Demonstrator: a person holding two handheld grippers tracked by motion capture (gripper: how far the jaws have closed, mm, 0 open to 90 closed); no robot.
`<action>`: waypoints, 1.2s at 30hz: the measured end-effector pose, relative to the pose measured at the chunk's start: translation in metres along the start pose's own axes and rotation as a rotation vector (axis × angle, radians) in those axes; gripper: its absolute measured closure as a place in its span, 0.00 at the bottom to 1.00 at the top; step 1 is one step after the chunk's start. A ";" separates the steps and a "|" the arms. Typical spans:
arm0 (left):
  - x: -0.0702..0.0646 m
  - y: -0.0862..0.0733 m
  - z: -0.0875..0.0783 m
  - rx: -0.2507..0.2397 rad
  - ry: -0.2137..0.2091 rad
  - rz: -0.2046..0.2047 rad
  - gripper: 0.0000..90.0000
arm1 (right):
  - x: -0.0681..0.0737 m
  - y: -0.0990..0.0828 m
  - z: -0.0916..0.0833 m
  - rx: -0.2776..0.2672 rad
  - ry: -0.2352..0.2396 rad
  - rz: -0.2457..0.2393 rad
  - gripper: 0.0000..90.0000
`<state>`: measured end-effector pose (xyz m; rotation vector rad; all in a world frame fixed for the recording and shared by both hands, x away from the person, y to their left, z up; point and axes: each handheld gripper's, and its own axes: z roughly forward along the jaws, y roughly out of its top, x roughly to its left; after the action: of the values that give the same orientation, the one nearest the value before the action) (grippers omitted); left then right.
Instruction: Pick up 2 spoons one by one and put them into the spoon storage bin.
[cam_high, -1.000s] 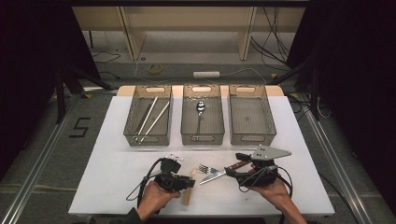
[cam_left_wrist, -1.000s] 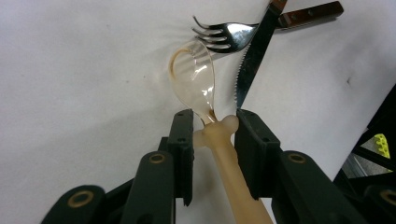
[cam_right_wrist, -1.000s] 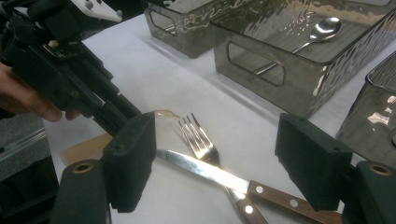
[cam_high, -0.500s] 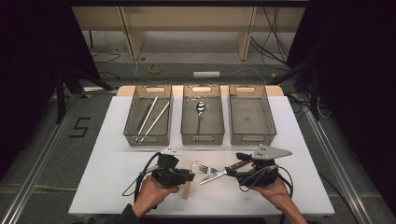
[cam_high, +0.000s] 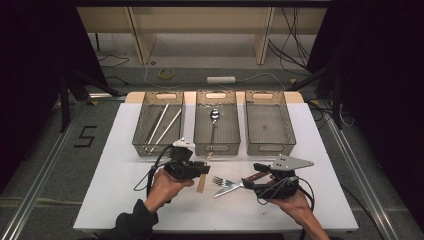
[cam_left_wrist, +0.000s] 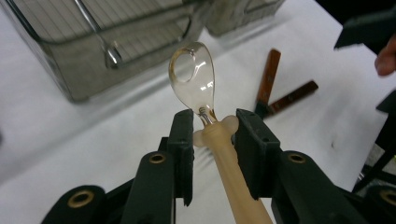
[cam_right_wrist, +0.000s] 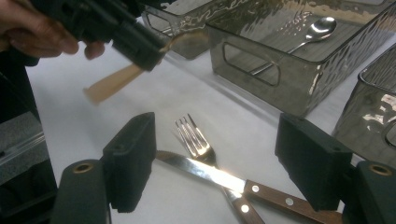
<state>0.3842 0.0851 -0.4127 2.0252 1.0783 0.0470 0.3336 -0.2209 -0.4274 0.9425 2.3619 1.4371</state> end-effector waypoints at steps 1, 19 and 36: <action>0.000 0.004 0.000 -0.010 0.001 -0.001 0.76 | 0.000 0.000 0.000 0.002 -0.001 -0.001 0.34; 0.018 0.068 -0.001 -0.101 0.069 0.004 0.76 | -0.001 0.000 -0.001 0.001 0.000 0.003 0.34; 0.043 0.103 0.013 -0.141 0.100 -0.030 0.76 | -0.001 0.000 -0.002 -0.001 0.006 -0.002 0.34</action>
<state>0.4859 0.0761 -0.3651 1.8967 1.1354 0.2053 0.3335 -0.2224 -0.4266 0.9372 2.3649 1.4425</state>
